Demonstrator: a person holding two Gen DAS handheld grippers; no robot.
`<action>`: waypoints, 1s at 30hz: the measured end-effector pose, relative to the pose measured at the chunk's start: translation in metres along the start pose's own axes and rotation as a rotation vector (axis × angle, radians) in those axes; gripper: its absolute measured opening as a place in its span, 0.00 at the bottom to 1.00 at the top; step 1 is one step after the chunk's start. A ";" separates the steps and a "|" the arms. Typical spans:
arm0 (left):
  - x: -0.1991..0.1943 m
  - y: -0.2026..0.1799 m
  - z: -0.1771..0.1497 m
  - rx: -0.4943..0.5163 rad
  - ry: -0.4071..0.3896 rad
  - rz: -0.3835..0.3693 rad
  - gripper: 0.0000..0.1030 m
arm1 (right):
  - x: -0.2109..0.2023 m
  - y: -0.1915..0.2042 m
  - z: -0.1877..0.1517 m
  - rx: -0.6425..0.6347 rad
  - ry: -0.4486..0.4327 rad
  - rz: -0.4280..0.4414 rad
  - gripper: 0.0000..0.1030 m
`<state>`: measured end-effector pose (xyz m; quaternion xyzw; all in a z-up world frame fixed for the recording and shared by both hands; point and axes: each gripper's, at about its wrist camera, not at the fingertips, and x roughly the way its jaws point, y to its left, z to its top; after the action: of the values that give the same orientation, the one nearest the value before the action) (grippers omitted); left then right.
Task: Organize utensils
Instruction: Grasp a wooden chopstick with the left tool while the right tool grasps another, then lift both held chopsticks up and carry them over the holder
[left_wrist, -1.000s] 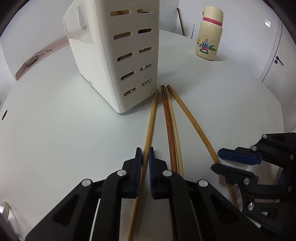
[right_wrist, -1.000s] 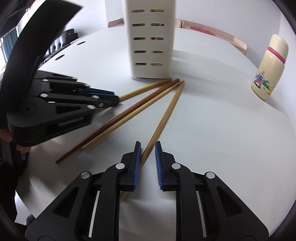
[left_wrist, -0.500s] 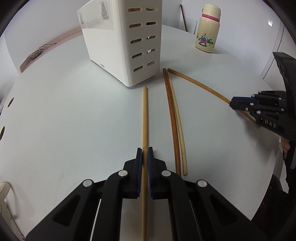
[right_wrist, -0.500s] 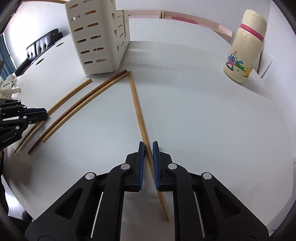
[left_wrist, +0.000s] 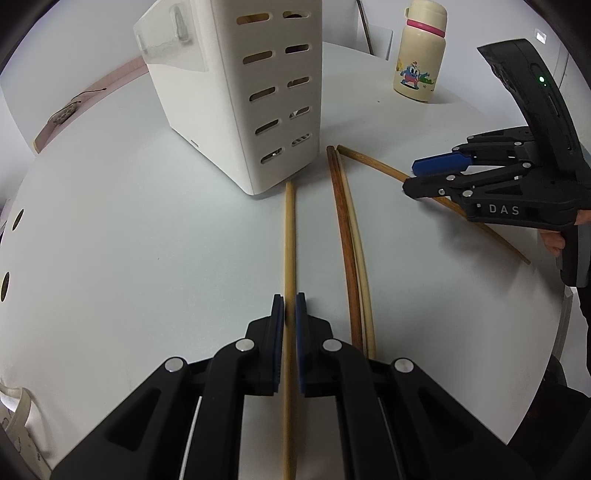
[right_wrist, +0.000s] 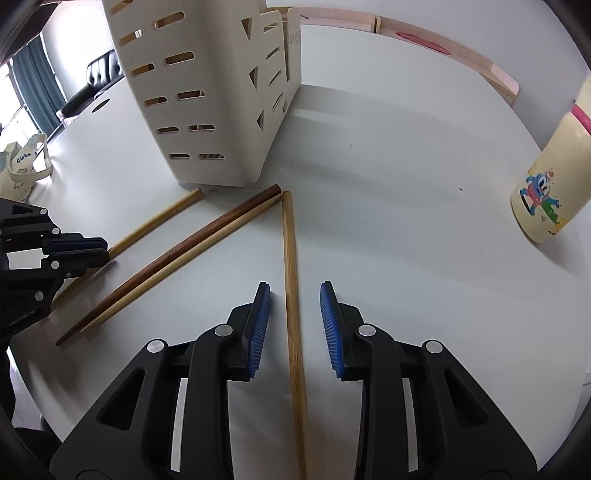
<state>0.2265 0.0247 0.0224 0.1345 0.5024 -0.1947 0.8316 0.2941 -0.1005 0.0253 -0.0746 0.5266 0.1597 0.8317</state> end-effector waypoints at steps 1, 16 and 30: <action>0.002 -0.001 0.003 0.004 0.008 0.006 0.07 | 0.002 0.001 0.003 -0.006 0.008 -0.006 0.26; 0.023 -0.013 0.037 0.039 0.079 0.058 0.16 | 0.011 -0.005 0.029 0.013 0.079 0.044 0.06; -0.049 0.003 0.006 -0.087 -0.202 -0.024 0.06 | -0.049 -0.049 0.007 0.191 -0.196 0.345 0.06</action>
<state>0.2119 0.0344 0.0690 0.0717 0.4255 -0.1953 0.8807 0.2975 -0.1539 0.0703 0.1117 0.4609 0.2556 0.8425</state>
